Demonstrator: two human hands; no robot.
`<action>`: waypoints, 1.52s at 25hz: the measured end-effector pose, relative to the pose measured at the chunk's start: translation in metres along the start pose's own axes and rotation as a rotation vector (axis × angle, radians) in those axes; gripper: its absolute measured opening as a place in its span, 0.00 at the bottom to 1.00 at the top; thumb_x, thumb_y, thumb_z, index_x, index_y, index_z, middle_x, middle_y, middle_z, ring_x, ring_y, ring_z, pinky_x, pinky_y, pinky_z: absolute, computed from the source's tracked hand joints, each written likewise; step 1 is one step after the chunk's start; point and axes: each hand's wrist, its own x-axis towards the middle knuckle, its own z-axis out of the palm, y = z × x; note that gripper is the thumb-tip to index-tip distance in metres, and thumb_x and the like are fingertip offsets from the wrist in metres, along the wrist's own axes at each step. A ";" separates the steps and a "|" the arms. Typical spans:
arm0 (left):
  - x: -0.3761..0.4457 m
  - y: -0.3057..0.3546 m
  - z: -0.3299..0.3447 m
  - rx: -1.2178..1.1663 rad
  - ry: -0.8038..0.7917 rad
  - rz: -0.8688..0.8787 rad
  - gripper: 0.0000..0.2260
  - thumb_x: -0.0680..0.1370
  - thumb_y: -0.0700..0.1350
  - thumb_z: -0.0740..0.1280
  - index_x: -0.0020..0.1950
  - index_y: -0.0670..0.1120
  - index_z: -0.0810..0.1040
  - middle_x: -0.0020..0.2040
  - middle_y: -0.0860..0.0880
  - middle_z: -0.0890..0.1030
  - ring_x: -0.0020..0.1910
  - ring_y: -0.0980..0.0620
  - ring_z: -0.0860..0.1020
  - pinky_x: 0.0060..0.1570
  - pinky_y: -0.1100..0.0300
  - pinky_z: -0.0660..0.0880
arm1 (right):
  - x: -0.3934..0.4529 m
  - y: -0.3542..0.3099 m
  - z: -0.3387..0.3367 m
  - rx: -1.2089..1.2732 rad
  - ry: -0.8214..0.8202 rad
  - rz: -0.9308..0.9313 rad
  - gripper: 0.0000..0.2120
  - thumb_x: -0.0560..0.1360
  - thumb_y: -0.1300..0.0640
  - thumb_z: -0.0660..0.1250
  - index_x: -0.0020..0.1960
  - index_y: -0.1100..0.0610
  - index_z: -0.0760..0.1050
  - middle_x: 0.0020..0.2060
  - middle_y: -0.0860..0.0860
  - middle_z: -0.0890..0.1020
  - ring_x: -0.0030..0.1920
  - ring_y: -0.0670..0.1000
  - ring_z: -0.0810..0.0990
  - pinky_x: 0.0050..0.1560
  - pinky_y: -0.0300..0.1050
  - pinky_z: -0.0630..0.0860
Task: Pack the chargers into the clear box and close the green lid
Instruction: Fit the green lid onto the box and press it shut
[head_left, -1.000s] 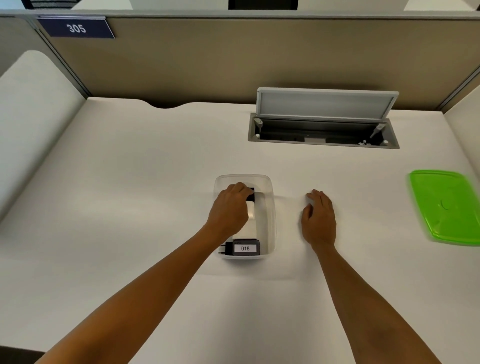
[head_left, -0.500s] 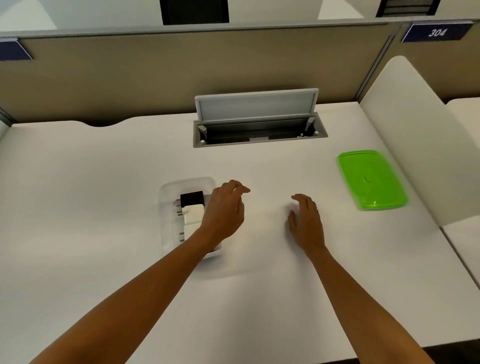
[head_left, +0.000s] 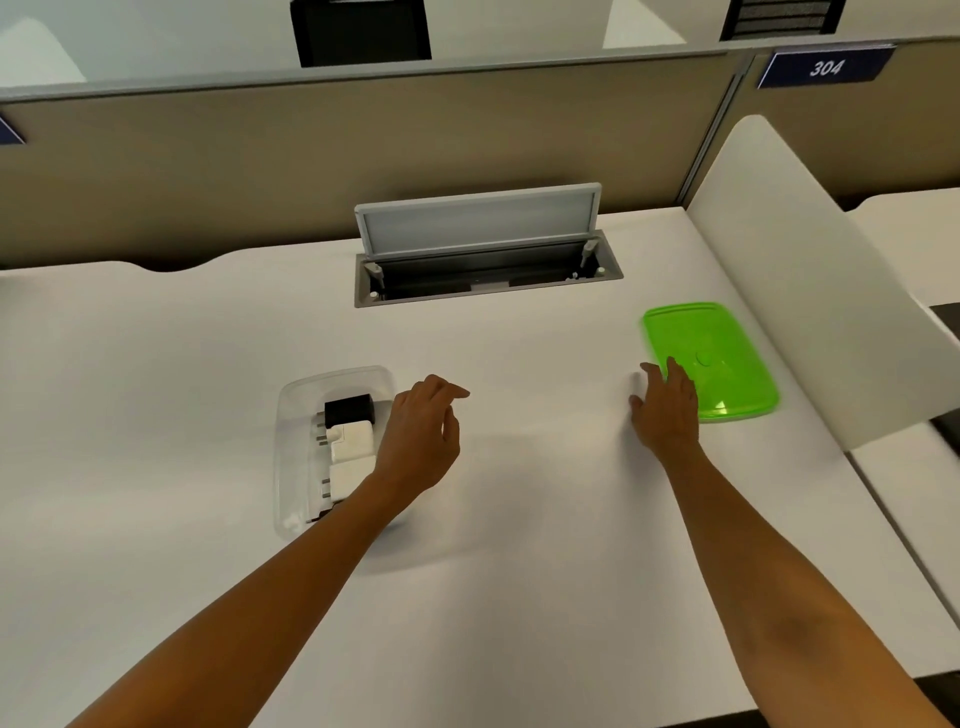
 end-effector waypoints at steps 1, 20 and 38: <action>-0.001 0.000 0.000 0.000 0.011 -0.009 0.14 0.76 0.34 0.65 0.58 0.45 0.81 0.53 0.48 0.80 0.50 0.49 0.79 0.56 0.59 0.68 | 0.002 -0.001 0.001 0.012 -0.023 0.032 0.24 0.78 0.58 0.64 0.73 0.59 0.65 0.76 0.63 0.61 0.76 0.62 0.60 0.75 0.57 0.56; -0.027 -0.029 -0.018 -0.118 0.094 -0.117 0.12 0.76 0.35 0.67 0.57 0.46 0.80 0.53 0.49 0.80 0.52 0.49 0.77 0.58 0.53 0.74 | -0.071 -0.110 -0.009 0.146 0.104 -0.164 0.20 0.74 0.64 0.63 0.66 0.56 0.70 0.49 0.55 0.80 0.53 0.59 0.77 0.51 0.55 0.74; -0.101 -0.106 -0.083 -0.280 0.285 -0.751 0.14 0.80 0.42 0.66 0.65 0.45 0.74 0.61 0.46 0.75 0.46 0.50 0.79 0.47 0.53 0.77 | -0.098 -0.221 -0.031 1.438 -0.200 0.243 0.15 0.80 0.61 0.62 0.66 0.57 0.73 0.48 0.49 0.82 0.28 0.41 0.83 0.31 0.35 0.79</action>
